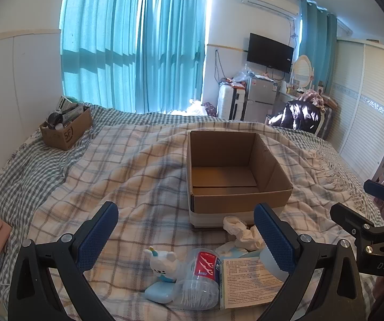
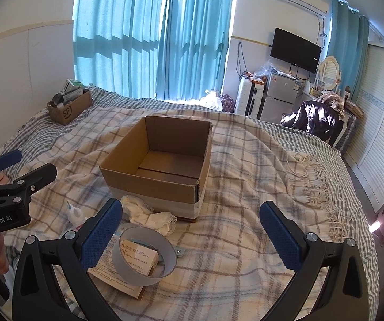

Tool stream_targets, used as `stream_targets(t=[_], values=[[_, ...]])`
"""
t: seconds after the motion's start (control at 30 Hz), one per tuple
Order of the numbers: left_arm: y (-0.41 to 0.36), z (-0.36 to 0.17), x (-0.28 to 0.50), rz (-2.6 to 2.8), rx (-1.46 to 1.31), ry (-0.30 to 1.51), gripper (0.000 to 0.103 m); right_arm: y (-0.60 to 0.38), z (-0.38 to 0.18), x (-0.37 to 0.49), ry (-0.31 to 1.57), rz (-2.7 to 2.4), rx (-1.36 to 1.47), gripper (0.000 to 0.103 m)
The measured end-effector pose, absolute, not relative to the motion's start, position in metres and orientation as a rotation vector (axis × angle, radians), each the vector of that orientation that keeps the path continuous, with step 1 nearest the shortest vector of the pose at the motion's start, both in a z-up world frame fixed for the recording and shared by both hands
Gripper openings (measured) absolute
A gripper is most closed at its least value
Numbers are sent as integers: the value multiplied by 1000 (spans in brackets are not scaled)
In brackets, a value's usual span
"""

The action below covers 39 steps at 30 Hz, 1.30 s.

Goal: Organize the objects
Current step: 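Move both tools toward the items lying beside the cardboard box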

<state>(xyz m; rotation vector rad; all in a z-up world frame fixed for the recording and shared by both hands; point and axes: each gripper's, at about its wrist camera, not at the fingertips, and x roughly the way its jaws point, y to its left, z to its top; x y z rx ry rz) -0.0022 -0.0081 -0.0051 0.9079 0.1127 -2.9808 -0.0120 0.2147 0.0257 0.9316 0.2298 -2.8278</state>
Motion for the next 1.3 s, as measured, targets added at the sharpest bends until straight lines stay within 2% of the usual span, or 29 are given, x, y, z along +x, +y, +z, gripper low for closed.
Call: stream_targets(t=[0.83, 1.2, 1.3], values=[[-7, -7, -5, -2952, 894, 44, 103, 209, 21, -13, 231, -2775, 963, 103], [-13, -1, 0, -2983, 892, 103, 103, 205, 22, -11, 236, -2755, 962, 103], [-13, -3, 0, -2984, 922, 112, 98, 201, 22, -10, 238, -2729, 965, 103]])
